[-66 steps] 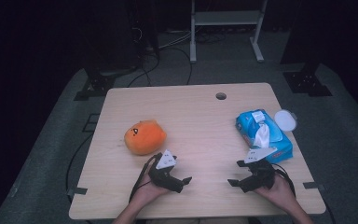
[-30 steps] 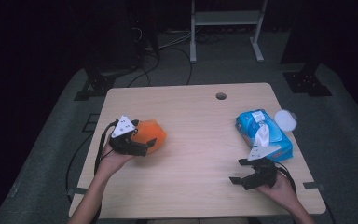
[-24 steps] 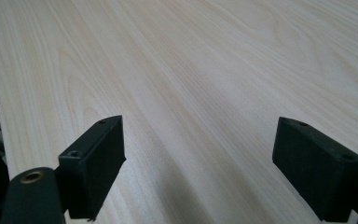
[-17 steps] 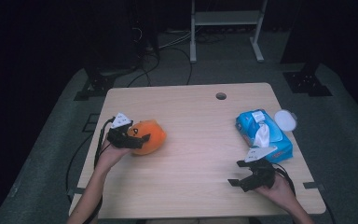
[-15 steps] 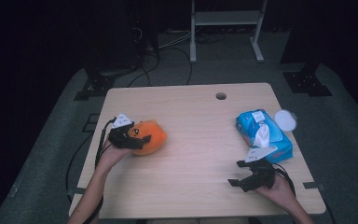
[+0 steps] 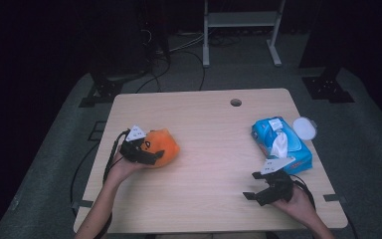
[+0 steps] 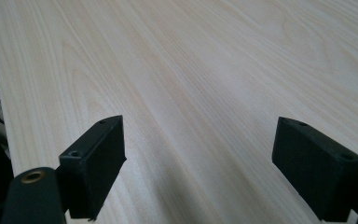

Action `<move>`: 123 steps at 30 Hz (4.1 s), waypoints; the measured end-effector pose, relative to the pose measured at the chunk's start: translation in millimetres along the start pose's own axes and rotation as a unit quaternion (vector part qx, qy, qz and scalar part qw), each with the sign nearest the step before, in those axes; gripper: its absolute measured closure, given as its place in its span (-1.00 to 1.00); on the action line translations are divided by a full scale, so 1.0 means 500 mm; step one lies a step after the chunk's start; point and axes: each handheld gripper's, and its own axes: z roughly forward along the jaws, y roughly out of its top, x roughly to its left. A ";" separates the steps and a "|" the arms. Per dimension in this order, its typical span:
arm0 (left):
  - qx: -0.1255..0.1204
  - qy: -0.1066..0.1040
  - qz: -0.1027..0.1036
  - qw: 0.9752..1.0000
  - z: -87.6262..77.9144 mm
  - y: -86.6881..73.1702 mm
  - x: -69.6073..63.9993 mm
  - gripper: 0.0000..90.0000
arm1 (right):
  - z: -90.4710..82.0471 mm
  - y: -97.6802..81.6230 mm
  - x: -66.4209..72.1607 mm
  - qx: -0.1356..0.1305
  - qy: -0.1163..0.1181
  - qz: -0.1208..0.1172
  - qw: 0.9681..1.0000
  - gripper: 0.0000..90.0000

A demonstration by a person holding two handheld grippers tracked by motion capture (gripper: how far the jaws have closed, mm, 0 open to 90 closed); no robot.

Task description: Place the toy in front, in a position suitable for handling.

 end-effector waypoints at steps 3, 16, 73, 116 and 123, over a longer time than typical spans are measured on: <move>0.000 0.003 -0.011 1.000 0.002 -0.002 0.000 -1.00 | 0.002 0.001 0.001 0.000 0.001 0.001 1.000 -0.64; -0.028 -0.004 -0.062 0.998 -0.029 0.016 0.020 -0.17 | -0.008 -0.002 -0.005 -0.003 -0.010 0.002 1.000 -0.64; -0.048 -0.208 0.110 0.971 0.057 0.038 -0.341 -0.67 | -0.103 0.030 -0.243 -0.028 -0.201 0.067 0.977 0.19; -0.073 -0.216 0.087 0.970 0.064 0.019 -0.330 -0.75 | -0.179 0.127 0.090 -0.121 -0.037 -0.094 0.987 0.83; -0.072 -0.216 0.091 0.970 0.064 0.019 -0.328 -0.75 | -0.159 0.143 0.139 -0.116 0.051 -0.095 0.987 0.83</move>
